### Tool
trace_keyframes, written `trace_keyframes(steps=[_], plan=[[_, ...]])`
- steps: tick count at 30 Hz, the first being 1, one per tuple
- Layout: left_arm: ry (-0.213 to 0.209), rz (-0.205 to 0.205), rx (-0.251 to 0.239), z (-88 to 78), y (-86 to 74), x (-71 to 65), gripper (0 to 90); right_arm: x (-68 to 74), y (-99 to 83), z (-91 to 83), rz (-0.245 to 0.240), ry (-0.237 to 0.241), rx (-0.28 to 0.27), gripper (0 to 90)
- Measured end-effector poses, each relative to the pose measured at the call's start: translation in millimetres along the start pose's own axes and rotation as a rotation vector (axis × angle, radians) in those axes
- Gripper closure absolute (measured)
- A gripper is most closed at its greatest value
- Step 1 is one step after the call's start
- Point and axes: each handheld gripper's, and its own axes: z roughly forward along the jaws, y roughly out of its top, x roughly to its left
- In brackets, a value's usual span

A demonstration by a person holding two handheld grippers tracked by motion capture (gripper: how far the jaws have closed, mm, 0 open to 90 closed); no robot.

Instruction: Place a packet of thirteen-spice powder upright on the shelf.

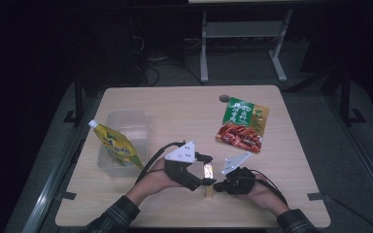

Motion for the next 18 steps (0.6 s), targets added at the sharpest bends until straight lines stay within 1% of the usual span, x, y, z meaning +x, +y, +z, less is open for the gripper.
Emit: trace_keyframes(steps=[3, 4, 5, 9, 10, 11, 12, 13, 14, 16, 17, 18], plan=[[-0.005, -0.02, -0.015, -2.6, 0.4, 1.1, 24.2, 0.5, -0.3, -0.2, -0.002, 0.001, 0.003, 89.8], [-0.002, -0.02, -0.018, -4.0, 0.8, 1.5, 23.0, 0.5, -0.5, -0.5, -0.002, 0.001, 0.003, 89.8], [0.003, -0.031, -0.029, -6.6, 1.2, 1.4, 22.2, 0.3, -0.6, -0.7, -0.004, -0.001, 0.001, 89.8], [0.014, -0.052, -0.044, -17.8, 1.4, 1.2, 19.5, 1.8, -1.5, -3.3, 0.019, 0.007, -0.005, 89.9], [0.021, -0.055, -0.044, -21.4, 0.6, 0.7, 19.5, 1.0, -2.4, -4.1, 0.003, -0.001, 0.001, 89.8], [0.031, -0.063, -0.046, -25.2, -0.7, -0.1, 19.5, 2.4, -3.1, -4.9, 0.016, 0.007, -0.005, 89.9], [0.043, -0.073, -0.046, -28.8, -2.4, -1.1, 19.5, 1.0, -4.9, -5.7, -0.009, 0.001, -0.003, 89.9], [0.061, -0.085, -0.041, -33.1, -5.2, -2.4, 19.5, 2.2, -6.3, -6.8, -0.004, 0.004, 0.0, 89.9], [0.069, -0.089, -0.038, -35.6, -7.2, -3.1, 19.5, 3.5, -8.2, -8.1, -0.005, 0.005, -0.002, 89.9], [0.099, -0.116, -0.017, -41.5, -14.0, -6.4, 19.5, 5.6, -9.9, -9.6, 0.001, 0.014, -0.009, 89.9], [0.107, -0.126, -0.007, -43.9, -18.1, -7.7, 19.5, 5.5, -10.8, -10.3, -0.016, 0.011, -0.007, 89.9], [0.121, -0.138, 0.006, -46.3, -22.5, -9.6, 19.5, 7.0, -11.1, -10.7, -0.011, 0.018, -0.01, 89.8]])
